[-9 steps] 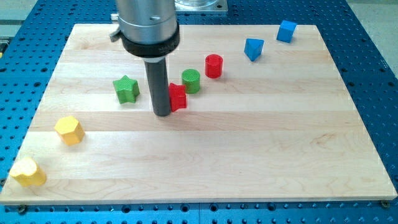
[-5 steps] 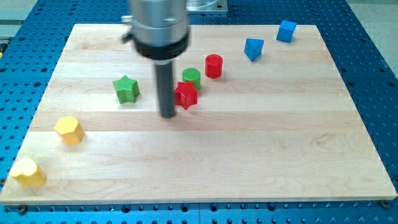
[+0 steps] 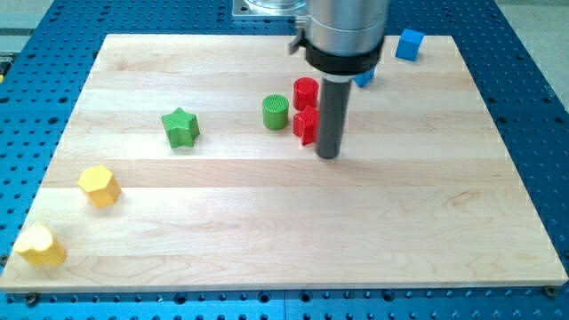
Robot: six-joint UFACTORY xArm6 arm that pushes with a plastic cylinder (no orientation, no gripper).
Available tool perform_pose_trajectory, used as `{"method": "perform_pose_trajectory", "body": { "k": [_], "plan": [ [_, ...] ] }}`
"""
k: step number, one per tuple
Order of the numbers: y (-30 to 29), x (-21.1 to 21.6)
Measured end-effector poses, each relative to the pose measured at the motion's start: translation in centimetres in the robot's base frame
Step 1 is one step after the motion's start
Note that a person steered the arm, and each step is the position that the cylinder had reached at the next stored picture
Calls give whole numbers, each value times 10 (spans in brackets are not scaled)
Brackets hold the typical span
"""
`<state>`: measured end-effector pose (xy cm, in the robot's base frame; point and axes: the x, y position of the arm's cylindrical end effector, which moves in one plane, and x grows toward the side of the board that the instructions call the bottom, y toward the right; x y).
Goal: Slide the red star diagonal to the blue triangle
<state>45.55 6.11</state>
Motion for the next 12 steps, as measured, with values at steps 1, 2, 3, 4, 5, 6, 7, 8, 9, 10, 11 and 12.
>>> {"method": "perform_pose_trajectory", "body": {
  "k": [1,2,3,4,5,6,7,8,9,10,11,12],
  "plan": [
    [-58,12],
    [-73,-6],
    [-70,-25],
    [-45,-29],
    [25,-30],
    [69,-20],
    [7,-21],
    [3,-45],
    [0,-52],
    [2,-64],
    [41,-63],
    [96,-48]
  ]
}}
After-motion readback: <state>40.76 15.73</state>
